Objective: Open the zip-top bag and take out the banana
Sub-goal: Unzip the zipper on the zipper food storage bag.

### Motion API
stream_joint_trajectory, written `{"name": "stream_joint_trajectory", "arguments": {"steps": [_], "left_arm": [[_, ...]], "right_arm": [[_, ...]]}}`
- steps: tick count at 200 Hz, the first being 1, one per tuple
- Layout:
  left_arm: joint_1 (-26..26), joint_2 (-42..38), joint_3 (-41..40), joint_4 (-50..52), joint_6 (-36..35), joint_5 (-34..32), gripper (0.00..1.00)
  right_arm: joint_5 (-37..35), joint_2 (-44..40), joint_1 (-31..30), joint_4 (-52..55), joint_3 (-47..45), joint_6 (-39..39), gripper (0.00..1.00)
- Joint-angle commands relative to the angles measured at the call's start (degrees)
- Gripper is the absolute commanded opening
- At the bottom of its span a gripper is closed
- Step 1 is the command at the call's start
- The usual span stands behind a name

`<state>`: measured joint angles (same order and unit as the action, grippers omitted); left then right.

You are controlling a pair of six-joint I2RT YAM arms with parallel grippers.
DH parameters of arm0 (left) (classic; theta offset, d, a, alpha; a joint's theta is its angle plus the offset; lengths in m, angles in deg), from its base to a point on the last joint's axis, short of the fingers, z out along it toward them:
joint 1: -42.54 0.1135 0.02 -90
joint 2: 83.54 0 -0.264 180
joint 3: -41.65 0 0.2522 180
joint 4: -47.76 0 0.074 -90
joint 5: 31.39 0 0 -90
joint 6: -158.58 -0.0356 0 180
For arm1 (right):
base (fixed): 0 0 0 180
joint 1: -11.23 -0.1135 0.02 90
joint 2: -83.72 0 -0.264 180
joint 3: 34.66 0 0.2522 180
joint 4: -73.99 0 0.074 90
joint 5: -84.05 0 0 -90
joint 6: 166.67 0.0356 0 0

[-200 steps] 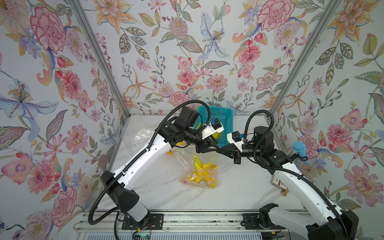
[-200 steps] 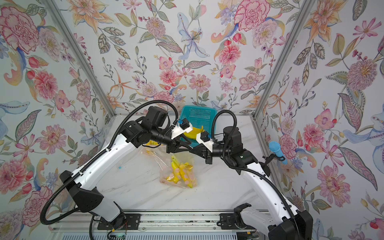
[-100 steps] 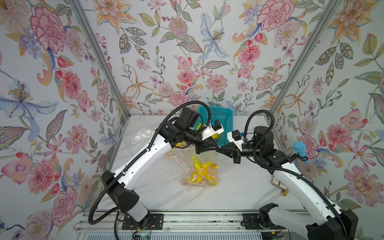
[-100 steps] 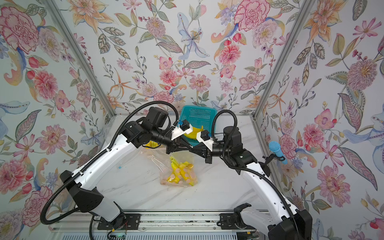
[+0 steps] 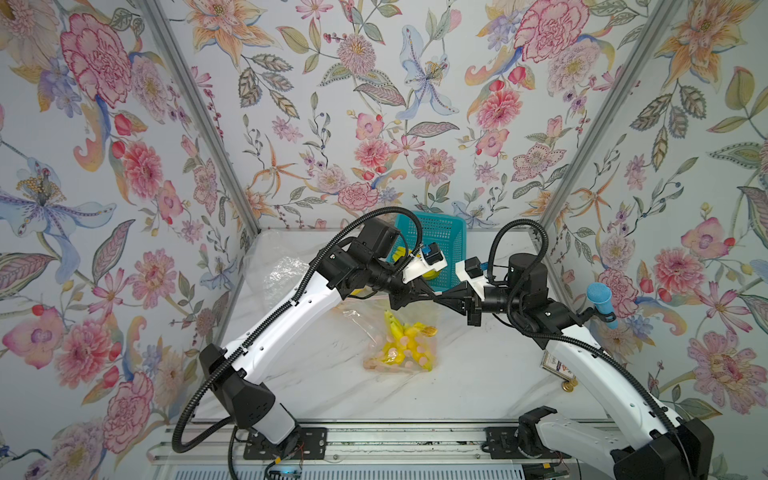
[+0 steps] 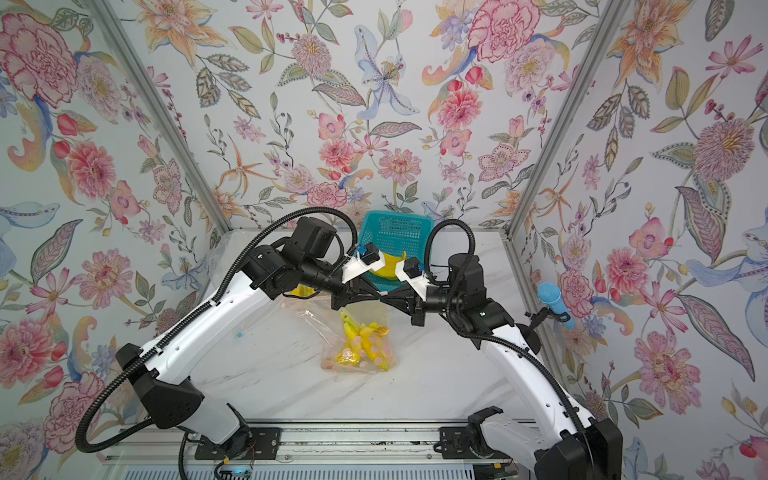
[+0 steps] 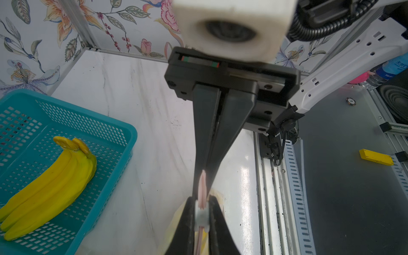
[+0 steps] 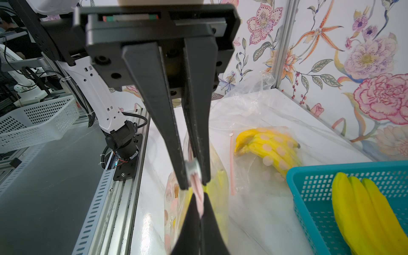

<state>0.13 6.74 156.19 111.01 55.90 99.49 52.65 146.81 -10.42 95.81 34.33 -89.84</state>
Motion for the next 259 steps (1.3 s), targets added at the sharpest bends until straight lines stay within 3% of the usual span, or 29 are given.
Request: {"name": "stream_joint_trajectory", "arguments": {"steps": [1,56,103,158,259], "left_arm": [[1.49,-3.64,-1.26,4.23,-0.01,-4.69,0.13],[4.12,-8.52,-5.47,4.73,1.33,-7.41,0.13],[8.77,-18.94,-16.32,5.21,3.53,-9.4,0.13],[11.74,-29.18,-24.0,7.45,5.04,-10.51,0.13],[11.89,-34.97,-27.94,9.09,7.77,-10.24,0.13]], "right_arm": [[-1.16,-2.24,2.35,-1.11,-1.23,1.04,0.0],[-8.0,-3.49,4.0,-0.52,-2.08,2.31,0.0],[-17.56,-4.2,6.24,1.43,-2.28,2.52,0.0],[-17.5,-3.16,6.44,-0.48,-2.28,4.32,0.0],[-17.06,-3.95,5.44,-0.93,-3.32,5.0,0.0]]}}
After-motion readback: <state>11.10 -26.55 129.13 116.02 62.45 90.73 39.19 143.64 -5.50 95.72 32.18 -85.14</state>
